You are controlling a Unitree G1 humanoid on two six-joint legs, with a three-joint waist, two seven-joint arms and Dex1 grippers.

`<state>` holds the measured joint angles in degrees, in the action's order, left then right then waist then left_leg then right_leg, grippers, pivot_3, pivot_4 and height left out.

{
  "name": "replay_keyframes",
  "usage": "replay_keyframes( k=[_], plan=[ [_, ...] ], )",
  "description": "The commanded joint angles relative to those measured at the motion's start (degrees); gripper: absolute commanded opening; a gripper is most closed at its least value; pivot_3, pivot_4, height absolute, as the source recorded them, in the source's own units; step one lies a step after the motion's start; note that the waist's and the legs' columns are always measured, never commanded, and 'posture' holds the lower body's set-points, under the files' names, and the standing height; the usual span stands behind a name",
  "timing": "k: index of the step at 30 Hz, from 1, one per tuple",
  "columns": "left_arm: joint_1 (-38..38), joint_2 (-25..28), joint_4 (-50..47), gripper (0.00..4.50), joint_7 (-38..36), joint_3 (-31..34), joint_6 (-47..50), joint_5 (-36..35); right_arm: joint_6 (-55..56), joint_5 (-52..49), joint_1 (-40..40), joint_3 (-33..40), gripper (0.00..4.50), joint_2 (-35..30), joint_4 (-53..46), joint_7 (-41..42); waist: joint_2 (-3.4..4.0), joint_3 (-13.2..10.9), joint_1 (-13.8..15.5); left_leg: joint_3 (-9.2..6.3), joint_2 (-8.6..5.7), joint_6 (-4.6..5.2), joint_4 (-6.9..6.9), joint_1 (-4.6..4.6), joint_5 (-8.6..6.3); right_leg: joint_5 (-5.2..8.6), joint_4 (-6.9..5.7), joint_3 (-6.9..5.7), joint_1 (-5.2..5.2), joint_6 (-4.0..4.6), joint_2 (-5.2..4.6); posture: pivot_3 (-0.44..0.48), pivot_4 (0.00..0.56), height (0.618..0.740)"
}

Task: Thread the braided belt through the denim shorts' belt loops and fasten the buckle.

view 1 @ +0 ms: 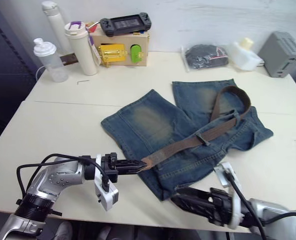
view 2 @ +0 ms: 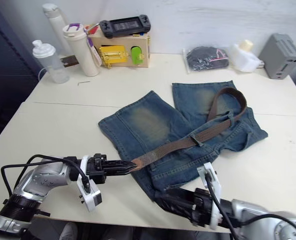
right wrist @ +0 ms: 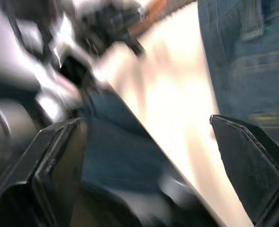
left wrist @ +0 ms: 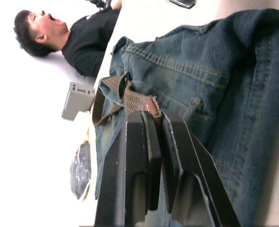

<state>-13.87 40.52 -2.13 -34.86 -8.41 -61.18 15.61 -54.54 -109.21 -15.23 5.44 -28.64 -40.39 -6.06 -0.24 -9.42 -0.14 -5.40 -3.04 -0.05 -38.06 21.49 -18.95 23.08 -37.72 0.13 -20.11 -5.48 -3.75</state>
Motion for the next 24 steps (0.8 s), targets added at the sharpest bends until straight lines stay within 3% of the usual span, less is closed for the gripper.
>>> replay_keyframes(
  k=[1, 6, 11, 14, 21, 24],
  plan=[
    [0.7, 0.2, -2.5, 0.00, 1.8, 0.9, 0.3, 0.6, 16.4, -3.8, 3.6, -8.6, 4.45, 8.8, -0.4, -19.3, 0.10, 0.0, -0.7, 0.04, 0.03, -0.02, 0.03, -0.05, 0.01, 0.00, -0.01, 0.03, -0.02, 0.00, 0.04, 0.000, 0.150, 0.740],
    [1.5, 0.6, -3.6, 0.00, 2.5, 1.0, 1.9, 1.1, 23.1, -3.8, 8.5, -10.9, 4.45, 16.1, 0.4, -30.2, 0.11, 0.0, -1.2, -0.17, -0.01, -0.05, 0.13, -0.05, 0.00, -0.01, -0.15, 0.06, -0.17, -0.01, 0.02, 0.000, 0.150, 0.740],
    [1.8, 1.2, -4.0, 0.00, 2.5, 0.4, 2.5, 1.0, 24.5, -3.8, 10.2, -7.8, 4.45, 18.3, 1.9, -33.4, 0.14, 0.0, -1.4, -0.30, -0.01, -0.09, 0.22, -0.04, -0.02, -0.01, -0.24, 0.08, -0.25, -0.01, 0.02, 0.000, 0.150, 0.740],
    [1.7, 1.4, -4.0, 0.00, 2.5, 0.2, 2.8, 0.8, 23.8, -3.8, 10.6, -7.3, 3.65, 18.0, 2.2, -33.6, 0.16, 0.0, -1.4, -0.29, -0.01, -0.10, 0.22, -0.04, -0.01, -0.01, -0.24, 0.11, -0.25, -0.01, 0.03, 0.000, 0.150, 0.740],
    [1.4, 1.5, -4.1, 0.00, 2.2, -0.2, 3.4, 0.3, 23.9, -3.8, 13.4, -6.7, 0.24, 20.0, 3.1, -33.0, 0.18, 0.0, -1.4, -0.29, -0.01, -0.11, 0.23, -0.04, -0.01, -0.01, -0.25, 0.14, -0.27, 0.00, 0.04, 0.000, 0.150, 0.740],
    [1.2, 1.3, -4.2, 0.00, 2.2, -0.5, 4.2, 0.2, 24.1, -3.8, 14.6, -6.2, 0.11, 20.9, 3.8, -33.4, 0.20, -0.1, -1.5, -0.29, -0.01, -0.11, 0.23, -0.04, -0.01, -0.01, -0.26, 0.14, -0.27, 0.00, 0.04, 0.000, 0.150, 0.740]
  ],
)
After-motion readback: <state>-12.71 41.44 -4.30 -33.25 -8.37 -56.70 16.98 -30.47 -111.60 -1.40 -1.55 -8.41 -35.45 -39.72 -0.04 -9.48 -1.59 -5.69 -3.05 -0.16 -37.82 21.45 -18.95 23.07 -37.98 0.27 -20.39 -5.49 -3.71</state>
